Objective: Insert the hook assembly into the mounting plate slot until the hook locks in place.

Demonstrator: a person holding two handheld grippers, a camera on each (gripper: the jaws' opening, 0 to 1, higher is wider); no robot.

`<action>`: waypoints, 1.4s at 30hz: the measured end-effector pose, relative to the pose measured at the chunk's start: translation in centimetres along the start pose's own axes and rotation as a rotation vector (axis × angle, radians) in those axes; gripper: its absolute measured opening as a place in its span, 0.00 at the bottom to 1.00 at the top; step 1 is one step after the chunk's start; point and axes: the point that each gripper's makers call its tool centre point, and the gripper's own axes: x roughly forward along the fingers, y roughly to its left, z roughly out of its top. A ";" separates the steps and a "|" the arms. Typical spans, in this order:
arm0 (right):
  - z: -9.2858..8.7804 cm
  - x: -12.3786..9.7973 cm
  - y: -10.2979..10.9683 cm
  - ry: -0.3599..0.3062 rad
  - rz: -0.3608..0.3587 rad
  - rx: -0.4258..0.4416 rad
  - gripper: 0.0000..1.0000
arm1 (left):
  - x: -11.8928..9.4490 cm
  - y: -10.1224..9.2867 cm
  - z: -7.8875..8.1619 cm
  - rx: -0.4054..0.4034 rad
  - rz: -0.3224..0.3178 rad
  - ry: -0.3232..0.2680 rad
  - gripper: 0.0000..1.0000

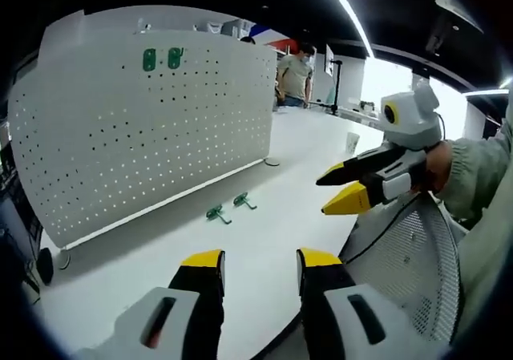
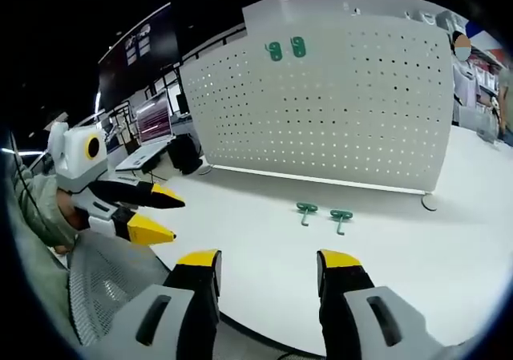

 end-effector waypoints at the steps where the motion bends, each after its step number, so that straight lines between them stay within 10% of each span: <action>1: 0.1 0.0 0.0 -0.005 0.001 0.003 0.46 | 0.2 0.3 0.4 0.017 0.003 -0.002 0.37; 13: 2.2 -1.0 -0.4 -0.050 -0.009 0.018 0.46 | 2.9 1.6 2.7 0.111 -0.049 0.016 0.37; 42: 3.0 -2.5 -0.1 -0.086 -0.045 0.065 0.46 | 10.3 5.2 2.2 0.323 -0.162 0.105 0.31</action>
